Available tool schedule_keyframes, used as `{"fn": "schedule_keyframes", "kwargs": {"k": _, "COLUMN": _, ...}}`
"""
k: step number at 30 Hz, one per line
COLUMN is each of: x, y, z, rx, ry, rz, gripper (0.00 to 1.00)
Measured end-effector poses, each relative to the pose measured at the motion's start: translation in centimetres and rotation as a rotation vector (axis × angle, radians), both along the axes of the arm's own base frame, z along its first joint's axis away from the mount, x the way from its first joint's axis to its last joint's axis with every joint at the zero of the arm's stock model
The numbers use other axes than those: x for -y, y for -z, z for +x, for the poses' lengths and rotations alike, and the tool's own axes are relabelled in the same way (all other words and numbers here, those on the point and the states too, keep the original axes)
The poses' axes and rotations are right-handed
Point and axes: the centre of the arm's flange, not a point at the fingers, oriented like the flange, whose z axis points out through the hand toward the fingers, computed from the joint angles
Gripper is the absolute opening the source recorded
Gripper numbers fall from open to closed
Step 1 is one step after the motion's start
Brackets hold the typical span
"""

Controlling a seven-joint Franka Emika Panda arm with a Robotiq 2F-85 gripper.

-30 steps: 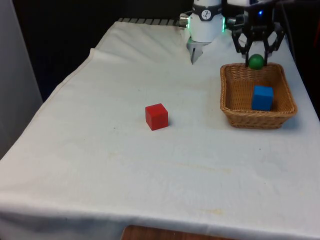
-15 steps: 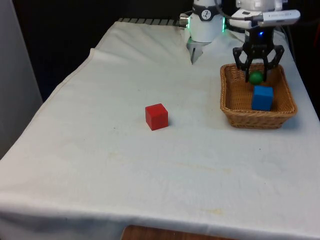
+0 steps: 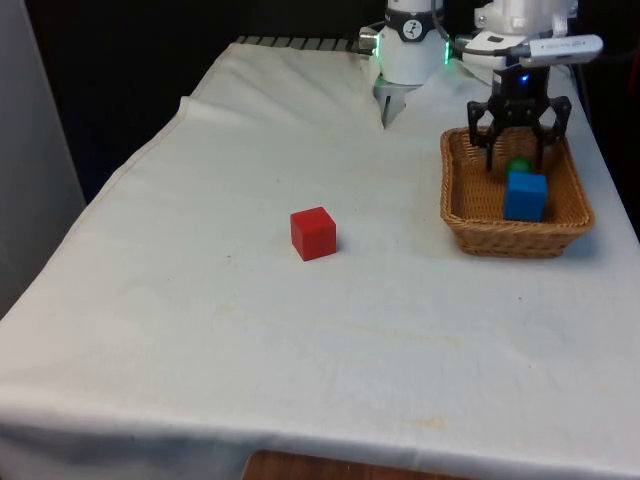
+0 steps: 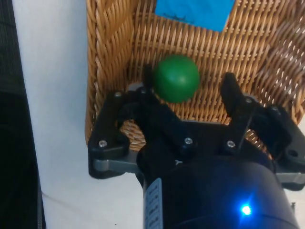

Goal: Place all non-red objects into the basket.

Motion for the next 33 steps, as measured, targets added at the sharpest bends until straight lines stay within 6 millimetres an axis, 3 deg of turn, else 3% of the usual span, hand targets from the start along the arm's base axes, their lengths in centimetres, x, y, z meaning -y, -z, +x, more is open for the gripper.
{"fn": "schedule_keyframes", "kwargs": {"k": 1, "x": 0.0, "y": 0.0, "z": 0.0, "rx": 0.0, "ry": 0.0, "rz": 0.0, "gripper": 0.65}}
{"fn": "schedule_keyframes", "kwargs": {"k": 4, "x": 0.0, "y": 0.1, "z": 0.0, "rx": -0.001, "ry": -0.001, "rz": 0.0, "gripper": 0.95}}
{"fn": "schedule_keyframes", "kwargs": {"k": 6, "x": 0.0, "y": 0.1, "z": 0.0, "rx": -0.001, "ry": -0.001, "rz": 0.0, "gripper": 1.0}}
{"fn": "schedule_keyframes", "kwargs": {"k": 14, "x": 0.0, "y": 0.0, "z": 0.1, "rx": 0.002, "ry": -0.001, "rz": 0.001, "gripper": 1.0}}
{"fn": "schedule_keyframes", "kwargs": {"k": 22, "x": 0.9, "y": -3.6, "z": 1.7, "rx": 0.016, "ry": 0.001, "rz": 0.006, "gripper": 1.0}}
{"fn": "schedule_keyframes", "kwargs": {"k": 33, "x": 2.2, "y": -6.2, "z": 3.3, "rx": 0.024, "ry": -0.007, "rz": 0.008, "gripper": 1.0}}
